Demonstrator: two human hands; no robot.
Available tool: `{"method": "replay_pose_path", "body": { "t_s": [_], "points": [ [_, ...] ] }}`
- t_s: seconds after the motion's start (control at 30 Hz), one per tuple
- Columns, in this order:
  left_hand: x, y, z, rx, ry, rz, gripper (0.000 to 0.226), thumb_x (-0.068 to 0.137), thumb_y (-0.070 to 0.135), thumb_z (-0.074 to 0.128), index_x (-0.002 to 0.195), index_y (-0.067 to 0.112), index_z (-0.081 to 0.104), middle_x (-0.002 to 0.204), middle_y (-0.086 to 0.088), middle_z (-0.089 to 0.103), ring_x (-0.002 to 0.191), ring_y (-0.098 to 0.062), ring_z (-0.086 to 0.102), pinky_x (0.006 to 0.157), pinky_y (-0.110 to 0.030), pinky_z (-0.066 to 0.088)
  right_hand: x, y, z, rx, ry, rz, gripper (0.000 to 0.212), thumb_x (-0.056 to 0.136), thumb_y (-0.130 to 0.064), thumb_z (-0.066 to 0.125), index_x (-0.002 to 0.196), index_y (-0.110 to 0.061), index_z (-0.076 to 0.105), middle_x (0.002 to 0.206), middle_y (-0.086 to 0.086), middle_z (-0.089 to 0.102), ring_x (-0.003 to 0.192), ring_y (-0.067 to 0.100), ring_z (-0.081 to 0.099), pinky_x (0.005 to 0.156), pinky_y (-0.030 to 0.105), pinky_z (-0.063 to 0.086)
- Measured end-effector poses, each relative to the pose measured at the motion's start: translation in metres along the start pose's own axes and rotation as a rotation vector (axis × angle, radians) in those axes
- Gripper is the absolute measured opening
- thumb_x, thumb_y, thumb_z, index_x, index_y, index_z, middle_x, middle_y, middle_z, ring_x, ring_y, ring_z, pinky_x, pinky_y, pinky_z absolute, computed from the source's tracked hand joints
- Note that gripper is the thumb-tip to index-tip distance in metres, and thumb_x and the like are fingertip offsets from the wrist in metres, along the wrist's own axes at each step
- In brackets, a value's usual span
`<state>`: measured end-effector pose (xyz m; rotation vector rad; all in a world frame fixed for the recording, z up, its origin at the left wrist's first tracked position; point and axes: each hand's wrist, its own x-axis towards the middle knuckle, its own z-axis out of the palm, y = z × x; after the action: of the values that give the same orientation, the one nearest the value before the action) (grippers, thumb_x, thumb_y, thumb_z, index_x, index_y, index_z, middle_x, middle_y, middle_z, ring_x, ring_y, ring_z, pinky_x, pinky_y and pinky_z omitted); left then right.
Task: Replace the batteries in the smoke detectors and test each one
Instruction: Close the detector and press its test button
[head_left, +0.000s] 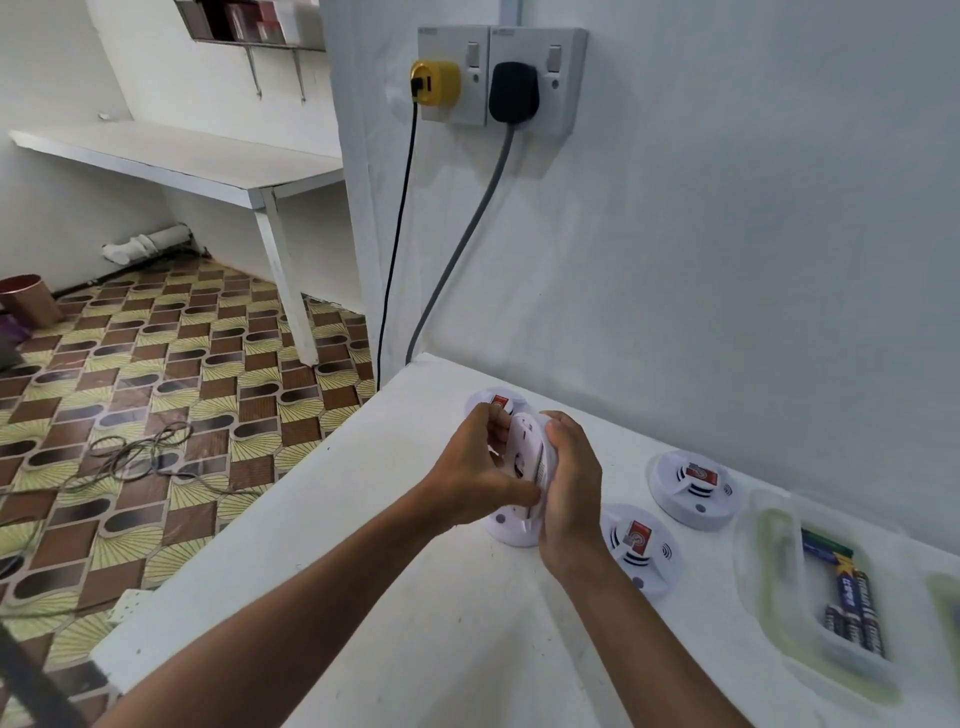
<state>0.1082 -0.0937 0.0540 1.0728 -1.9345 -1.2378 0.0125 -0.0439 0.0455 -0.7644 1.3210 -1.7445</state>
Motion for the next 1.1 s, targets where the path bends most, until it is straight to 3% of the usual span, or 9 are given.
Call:
{"method": "replay_pose_path", "body": {
  "t_s": [0.23, 0.4, 0.47, 0.53, 0.67, 0.77, 0.87, 0.93, 1.1],
  "points": [
    [0.004, -0.002, -0.002, 0.033, 0.016, 0.026, 0.068, 0.048, 0.023, 0.081, 0.107, 0.013, 0.048, 0.094, 0.007, 0.053, 0.085, -0.011, 0.054, 0.077, -0.029, 0.054, 0.006, -0.002, 0.000, 0.033, 0.001, 0.042, 0.018, 0.081, -0.036, 0.049, 0.081, -0.024, 0.063, 0.085, 0.001, 0.062, 0.086, 0.020, 0.060, 0.077, 0.034, 0.051],
    [0.005, 0.005, -0.026, 0.072, 0.126, 0.033, 0.058, 0.060, 0.049, 0.084, 0.104, 0.018, 0.063, 0.101, 0.004, 0.063, 0.092, -0.016, 0.061, 0.076, -0.032, 0.055, 0.018, -0.009, -0.020, 0.369, -0.182, 0.548, 0.050, 0.094, -0.049, 0.042, 0.124, -0.015, 0.063, 0.123, 0.019, 0.064, 0.109, 0.036, 0.057, 0.098, 0.049, 0.043],
    [0.002, 0.007, -0.036, -0.128, 0.143, -0.105, 0.048, 0.077, 0.060, 0.065, 0.107, 0.022, 0.061, 0.112, 0.000, 0.063, 0.100, -0.021, 0.061, 0.083, -0.039, 0.056, 0.021, -0.011, -0.028, 0.393, -0.256, 0.652, 0.054, 0.093, -0.054, 0.042, 0.125, -0.017, 0.064, 0.133, 0.019, 0.058, 0.116, 0.039, 0.053, 0.101, 0.051, 0.040],
    [-0.004, 0.006, -0.037, -0.463, -0.084, -0.376, 0.052, 0.084, 0.064, 0.045, 0.112, 0.024, 0.061, 0.122, -0.011, 0.061, 0.105, -0.032, 0.062, 0.081, -0.051, 0.056, 0.024, -0.015, -0.029, 0.359, -0.265, 0.690, 0.055, 0.094, -0.054, 0.041, 0.121, -0.013, 0.067, 0.129, 0.017, 0.061, 0.115, 0.035, 0.056, 0.098, 0.047, 0.043],
    [-0.019, -0.002, -0.017, -1.018, -0.412, -0.518, 0.071, 0.075, 0.072, 0.039, 0.107, 0.019, 0.075, 0.112, -0.019, 0.069, 0.094, -0.043, 0.067, 0.069, -0.052, 0.057, 0.031, -0.039, -0.016, -0.179, -0.248, 0.490, 0.059, 0.094, -0.061, 0.039, 0.091, -0.012, 0.072, 0.084, 0.008, 0.073, 0.083, 0.026, 0.067, 0.078, 0.035, 0.050],
    [-0.021, -0.006, -0.005, -1.238, -0.432, -0.374, 0.064, 0.062, 0.057, 0.076, 0.113, 0.019, 0.072, 0.118, -0.020, 0.066, 0.100, -0.045, 0.065, 0.078, -0.053, 0.056, 0.037, -0.049, -0.008, -0.717, -0.138, 0.049, 0.060, 0.095, -0.058, 0.038, 0.061, -0.012, 0.053, 0.062, 0.003, 0.061, 0.062, 0.021, 0.056, 0.065, 0.032, 0.043],
    [-0.021, -0.007, 0.002, -1.411, -0.297, -0.321, 0.052, 0.070, 0.043, 0.071, 0.112, 0.012, 0.072, 0.120, -0.023, 0.064, 0.100, -0.044, 0.066, 0.082, -0.055, 0.054, 0.031, -0.051, -0.012, -0.849, -0.044, -0.441, 0.028, 0.091, -0.034, 0.057, 0.070, -0.016, 0.058, 0.071, -0.002, 0.064, 0.068, 0.016, 0.059, 0.066, 0.033, 0.049],
    [-0.020, -0.007, 0.004, -1.446, -0.159, -0.294, 0.050, 0.080, 0.044, 0.053, 0.111, 0.010, 0.072, 0.119, -0.021, 0.064, 0.099, -0.038, 0.065, 0.088, -0.052, 0.050, 0.020, -0.050, -0.016, -0.817, -0.159, -0.540, 0.012, 0.082, -0.026, 0.062, 0.089, -0.017, 0.064, 0.088, -0.005, 0.062, 0.080, 0.012, 0.056, 0.070, 0.024, 0.047],
    [-0.019, 0.006, 0.007, -1.421, -0.001, -0.213, 0.049, 0.078, 0.043, 0.045, 0.091, 0.008, 0.077, 0.092, -0.015, 0.069, 0.081, -0.026, 0.068, 0.078, -0.035, 0.049, 0.005, -0.035, -0.015, -1.091, -0.299, -0.688, 0.065, 0.071, -0.055, 0.061, 0.124, -0.017, 0.055, 0.115, -0.003, 0.052, 0.104, 0.013, 0.049, 0.088, 0.023, 0.046]
  ]
}}
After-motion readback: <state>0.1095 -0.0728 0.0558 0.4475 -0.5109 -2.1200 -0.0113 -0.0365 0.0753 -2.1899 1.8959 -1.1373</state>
